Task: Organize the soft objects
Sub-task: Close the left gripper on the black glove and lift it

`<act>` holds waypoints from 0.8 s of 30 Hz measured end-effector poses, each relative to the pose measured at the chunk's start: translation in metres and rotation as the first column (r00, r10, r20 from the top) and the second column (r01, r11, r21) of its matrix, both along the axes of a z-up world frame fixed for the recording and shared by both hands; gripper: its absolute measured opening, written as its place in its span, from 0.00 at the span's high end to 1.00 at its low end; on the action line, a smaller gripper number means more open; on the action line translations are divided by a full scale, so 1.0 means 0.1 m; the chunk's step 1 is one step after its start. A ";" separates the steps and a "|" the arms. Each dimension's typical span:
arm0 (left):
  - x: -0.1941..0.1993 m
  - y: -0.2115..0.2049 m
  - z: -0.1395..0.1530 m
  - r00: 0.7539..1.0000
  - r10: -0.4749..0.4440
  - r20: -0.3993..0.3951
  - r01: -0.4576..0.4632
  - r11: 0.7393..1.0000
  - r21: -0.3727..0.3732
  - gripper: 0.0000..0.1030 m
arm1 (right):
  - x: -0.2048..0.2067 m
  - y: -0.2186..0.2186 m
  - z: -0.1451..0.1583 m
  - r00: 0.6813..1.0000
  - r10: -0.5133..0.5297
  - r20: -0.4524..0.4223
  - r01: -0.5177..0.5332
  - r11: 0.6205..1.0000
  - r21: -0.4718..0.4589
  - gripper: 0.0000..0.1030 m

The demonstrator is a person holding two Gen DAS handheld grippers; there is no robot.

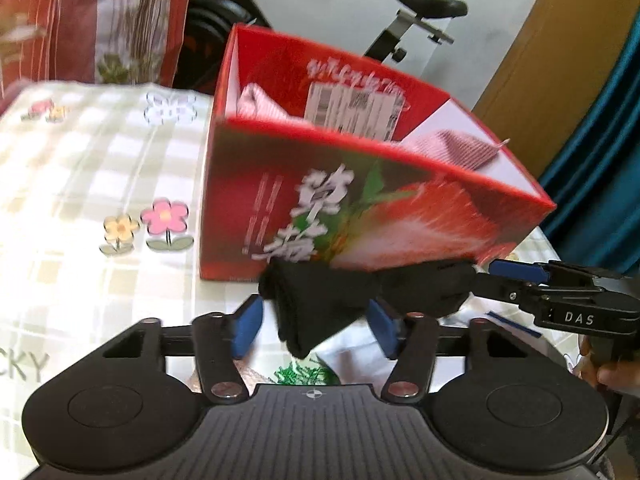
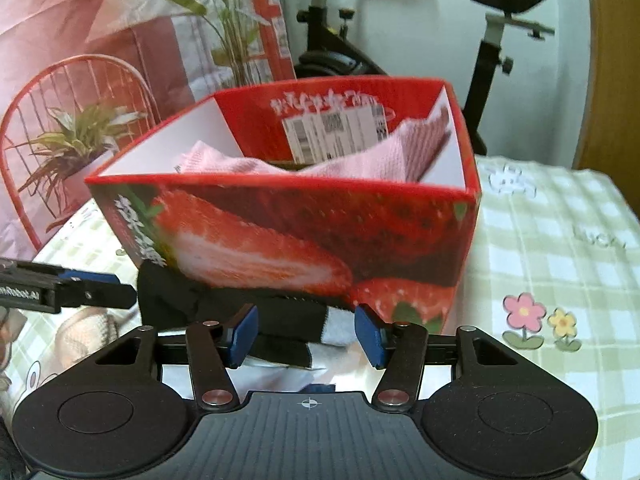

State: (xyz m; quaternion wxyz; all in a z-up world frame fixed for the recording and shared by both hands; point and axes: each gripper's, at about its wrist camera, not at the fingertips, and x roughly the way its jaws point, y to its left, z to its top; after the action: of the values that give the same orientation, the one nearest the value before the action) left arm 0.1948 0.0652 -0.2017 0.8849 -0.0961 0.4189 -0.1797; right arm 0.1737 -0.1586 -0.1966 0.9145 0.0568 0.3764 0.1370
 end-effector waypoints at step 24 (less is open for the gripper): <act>0.19 -0.15 -0.32 0.998 -0.065 -0.016 0.066 0.998 0.017 0.82 | 0.28 0.06 -0.34 0.995 0.024 -0.097 -0.016 0.996 0.084 0.84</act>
State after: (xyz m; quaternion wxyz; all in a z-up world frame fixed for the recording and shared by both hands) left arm 0.2142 0.0506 -0.2334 0.8760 -0.0760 0.4303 -0.2042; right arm 0.2022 -0.1526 -0.2308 0.8905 0.0976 0.4152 0.1586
